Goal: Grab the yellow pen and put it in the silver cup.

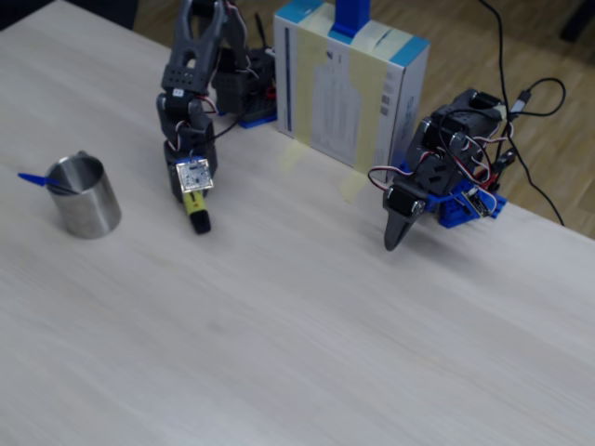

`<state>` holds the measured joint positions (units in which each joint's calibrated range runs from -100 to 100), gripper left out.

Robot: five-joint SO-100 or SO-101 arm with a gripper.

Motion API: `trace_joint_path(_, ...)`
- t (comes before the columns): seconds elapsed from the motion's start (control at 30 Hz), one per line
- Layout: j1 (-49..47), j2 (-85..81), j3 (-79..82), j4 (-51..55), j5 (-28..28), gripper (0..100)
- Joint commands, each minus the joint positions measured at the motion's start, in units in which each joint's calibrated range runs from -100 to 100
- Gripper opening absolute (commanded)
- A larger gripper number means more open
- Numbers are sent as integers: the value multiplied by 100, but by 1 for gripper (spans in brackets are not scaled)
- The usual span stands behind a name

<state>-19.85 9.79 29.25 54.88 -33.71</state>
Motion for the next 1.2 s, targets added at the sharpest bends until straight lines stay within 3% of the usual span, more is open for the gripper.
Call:
trace_joint_path(0.0,-53,-327,80,42,-28,13)
trace_joint_path(1.17,1,-2187,152,42,-23,10)
